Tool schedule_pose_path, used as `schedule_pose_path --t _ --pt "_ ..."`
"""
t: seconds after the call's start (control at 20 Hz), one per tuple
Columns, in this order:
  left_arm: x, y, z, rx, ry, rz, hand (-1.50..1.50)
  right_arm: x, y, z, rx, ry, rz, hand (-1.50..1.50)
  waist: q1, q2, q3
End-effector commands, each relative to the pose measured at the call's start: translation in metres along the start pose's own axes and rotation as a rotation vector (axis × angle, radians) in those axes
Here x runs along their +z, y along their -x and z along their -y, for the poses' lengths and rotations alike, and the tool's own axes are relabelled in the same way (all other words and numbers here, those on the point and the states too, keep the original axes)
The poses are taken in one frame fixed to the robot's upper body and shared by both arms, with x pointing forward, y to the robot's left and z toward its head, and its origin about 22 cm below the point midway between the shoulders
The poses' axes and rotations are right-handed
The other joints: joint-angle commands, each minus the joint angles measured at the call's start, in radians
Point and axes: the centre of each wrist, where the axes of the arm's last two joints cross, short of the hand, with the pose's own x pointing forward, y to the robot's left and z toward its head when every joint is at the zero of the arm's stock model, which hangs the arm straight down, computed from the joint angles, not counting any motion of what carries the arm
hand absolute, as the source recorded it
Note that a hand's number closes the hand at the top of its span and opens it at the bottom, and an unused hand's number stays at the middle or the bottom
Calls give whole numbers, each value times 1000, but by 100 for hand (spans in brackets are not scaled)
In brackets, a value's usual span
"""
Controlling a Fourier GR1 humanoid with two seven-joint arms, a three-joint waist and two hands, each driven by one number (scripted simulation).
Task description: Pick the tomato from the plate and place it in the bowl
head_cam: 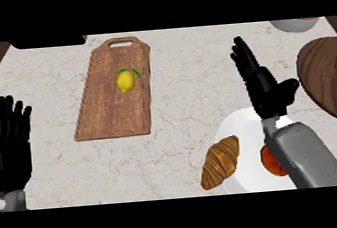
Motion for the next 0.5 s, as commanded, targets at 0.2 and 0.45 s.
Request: schedule_pose_path --t 0.2,0.45 --pt "15 7 34 2 291 -140 0 56 2 48 310 131 175 150 -170 -18 -20" --pt "21 17 44 40 370 -226 0 111 36 92 448 623 116 -150 -203 -9 -18"
